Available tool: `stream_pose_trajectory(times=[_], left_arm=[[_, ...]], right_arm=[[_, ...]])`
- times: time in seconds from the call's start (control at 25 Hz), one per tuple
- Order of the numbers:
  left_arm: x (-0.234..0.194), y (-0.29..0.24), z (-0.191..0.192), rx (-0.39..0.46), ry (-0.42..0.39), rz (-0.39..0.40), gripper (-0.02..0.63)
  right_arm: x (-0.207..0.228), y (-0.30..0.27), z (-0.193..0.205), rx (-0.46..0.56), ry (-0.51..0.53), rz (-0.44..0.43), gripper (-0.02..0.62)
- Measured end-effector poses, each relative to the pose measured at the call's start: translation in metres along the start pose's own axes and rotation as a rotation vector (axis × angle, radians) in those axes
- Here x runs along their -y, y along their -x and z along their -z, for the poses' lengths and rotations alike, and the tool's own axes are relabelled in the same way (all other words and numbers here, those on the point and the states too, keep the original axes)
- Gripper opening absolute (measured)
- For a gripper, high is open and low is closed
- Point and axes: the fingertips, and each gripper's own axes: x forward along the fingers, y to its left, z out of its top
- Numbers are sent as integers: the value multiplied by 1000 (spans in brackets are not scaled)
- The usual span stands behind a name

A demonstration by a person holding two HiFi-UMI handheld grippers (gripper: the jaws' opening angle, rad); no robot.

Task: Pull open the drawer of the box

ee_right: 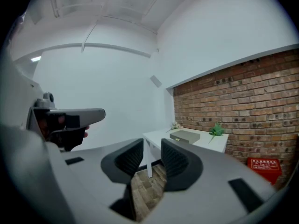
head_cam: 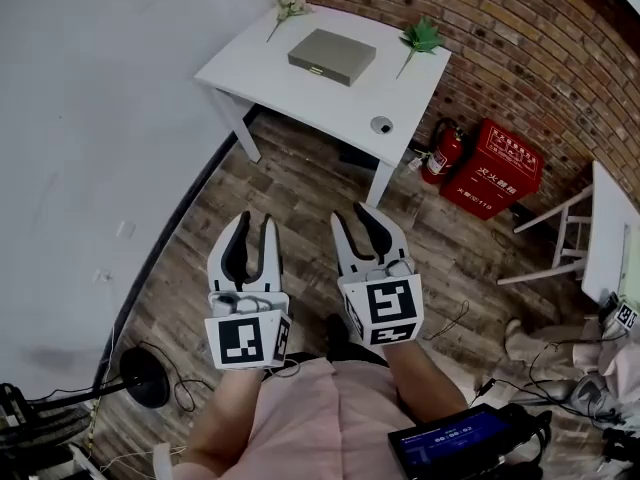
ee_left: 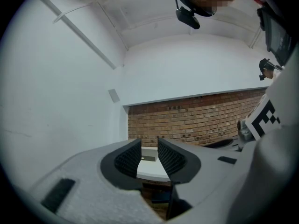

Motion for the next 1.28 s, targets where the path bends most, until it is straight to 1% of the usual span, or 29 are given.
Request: stream_pose_trajectory(times=[0.2, 0.4, 0.64, 0.88, 1.04, 1.28], left_arm=[[-6, -25, -4, 20, -9, -24, 106], [-16, -44, 1, 4, -16, -47, 104], [-42, -67, 19, -17, -3, -64, 104], [-72, -110, 42, -41, 23, -40, 101], [-95, -143, 56, -60, 37, -10, 101], [-137, -198, 63, -63, 41, 43, 100]], right_arm=[[9, -27, -10, 15, 11, -31, 121], [17, -53, -10, 6, 3, -54, 121], [16, -91, -2, -23, 2, -64, 121], [25, -140, 7, -57, -6, -30, 121], [31, -177, 12, -84, -18, 3, 121], [40, -236, 7, -99, -31, 64, 120]])
